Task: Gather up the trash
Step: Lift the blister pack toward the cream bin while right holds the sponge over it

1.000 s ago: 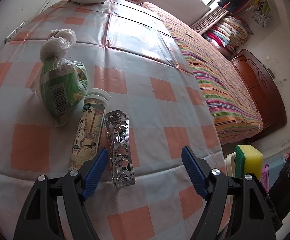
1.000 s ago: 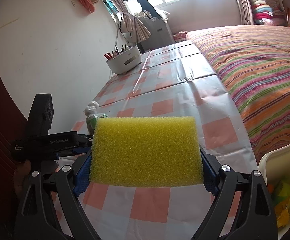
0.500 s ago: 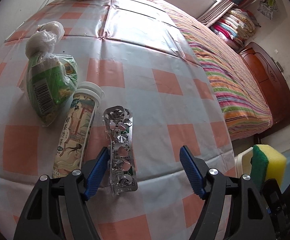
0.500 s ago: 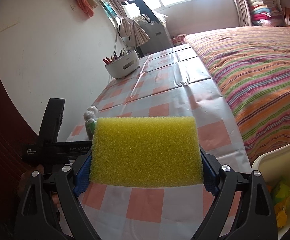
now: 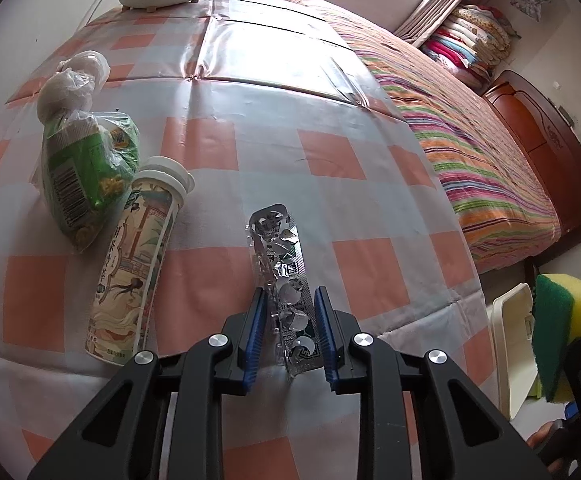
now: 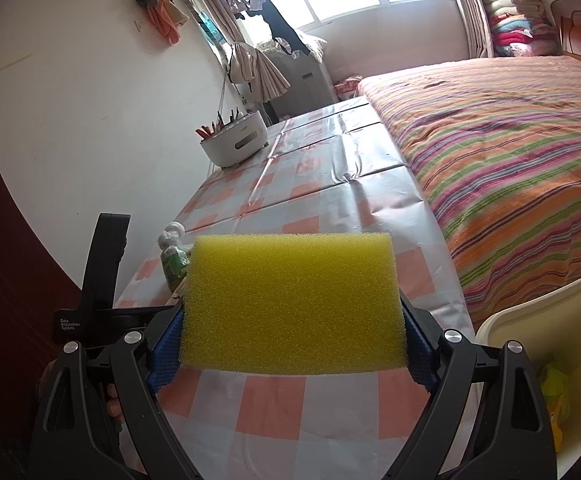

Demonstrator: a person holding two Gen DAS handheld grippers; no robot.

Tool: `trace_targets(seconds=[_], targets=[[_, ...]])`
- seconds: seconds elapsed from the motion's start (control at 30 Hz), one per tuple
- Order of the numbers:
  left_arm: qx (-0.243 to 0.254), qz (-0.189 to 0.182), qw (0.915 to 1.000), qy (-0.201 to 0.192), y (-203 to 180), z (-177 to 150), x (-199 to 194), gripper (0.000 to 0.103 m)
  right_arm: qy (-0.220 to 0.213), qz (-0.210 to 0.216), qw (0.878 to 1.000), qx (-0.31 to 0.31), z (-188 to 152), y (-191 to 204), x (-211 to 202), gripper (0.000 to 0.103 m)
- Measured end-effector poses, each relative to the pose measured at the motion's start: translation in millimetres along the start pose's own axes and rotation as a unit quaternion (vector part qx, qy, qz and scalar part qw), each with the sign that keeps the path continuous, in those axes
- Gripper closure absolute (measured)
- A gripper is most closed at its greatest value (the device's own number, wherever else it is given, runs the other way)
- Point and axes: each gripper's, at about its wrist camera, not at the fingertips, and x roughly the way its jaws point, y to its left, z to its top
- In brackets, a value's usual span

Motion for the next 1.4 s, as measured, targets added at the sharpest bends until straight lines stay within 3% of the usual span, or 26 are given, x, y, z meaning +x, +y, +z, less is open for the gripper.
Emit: trace_targets(seconds=[0.4,1.0,1.4], targets=[[0.07,-0.005,0.9966,-0.043,-57,-19,-17,0.079,-0.019,-0.043,0.999,0.007,-1,-31,-28,0.017],[0.149,-0.084,0.984,-0.05,-156,-56,-26,0.079,-0.051,-0.138,0.989,0.027,-12,-89,-92,0.017],[0.182,-0.121,0.9748,-0.046,-205,-79,-25,0.079,-0.061,-0.188,0.979,0.042,-17,-111,-113,0.017]])
